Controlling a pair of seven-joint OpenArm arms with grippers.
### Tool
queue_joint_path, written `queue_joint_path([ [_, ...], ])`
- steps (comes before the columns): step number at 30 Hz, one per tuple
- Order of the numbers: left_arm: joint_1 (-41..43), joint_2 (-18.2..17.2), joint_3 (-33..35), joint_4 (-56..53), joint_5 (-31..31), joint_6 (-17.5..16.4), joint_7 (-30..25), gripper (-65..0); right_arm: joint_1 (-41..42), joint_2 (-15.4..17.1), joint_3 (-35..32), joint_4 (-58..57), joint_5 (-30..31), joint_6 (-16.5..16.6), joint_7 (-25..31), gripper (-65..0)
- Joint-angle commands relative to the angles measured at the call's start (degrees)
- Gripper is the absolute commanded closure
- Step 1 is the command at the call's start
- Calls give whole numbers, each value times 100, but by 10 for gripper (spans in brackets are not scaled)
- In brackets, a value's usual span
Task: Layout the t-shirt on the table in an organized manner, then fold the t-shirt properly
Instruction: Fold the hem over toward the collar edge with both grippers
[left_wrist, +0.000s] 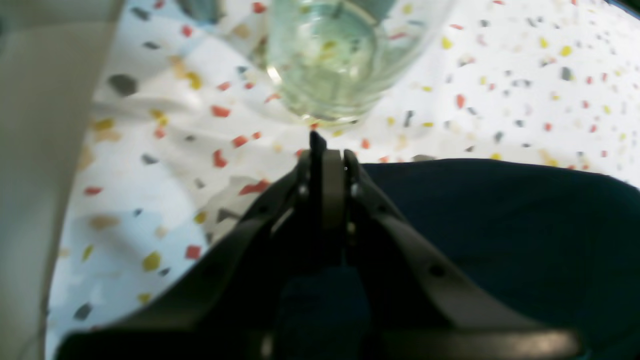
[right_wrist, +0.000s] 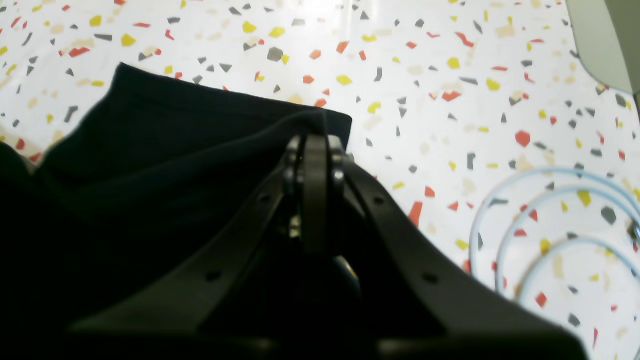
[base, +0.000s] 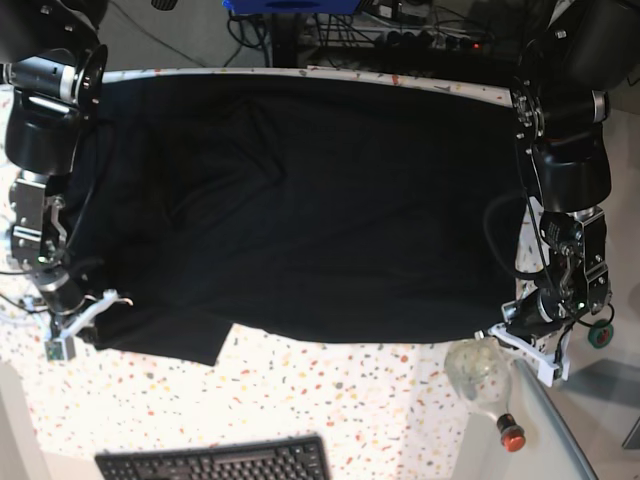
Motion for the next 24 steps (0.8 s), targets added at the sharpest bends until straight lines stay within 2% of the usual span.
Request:
queue_joint_path([
  [1, -185, -93, -17, 131, -48, 8, -116, 0, 183, 72, 10, 101, 65, -10, 184, 0],
  [14, 114, -120, -34, 148, -48, 8, -134, 0, -239, 292, 10, 118, 65, -10, 175, 0],
  [20, 536, -76, -43, 1027, -65, 8, -107, 0, -415, 292, 10, 145, 65, -10, 175, 0],
  [24, 668, -76, -43, 1238, -65, 8, -99, 0, -424, 292, 10, 145, 65, -10, 175, 0],
])
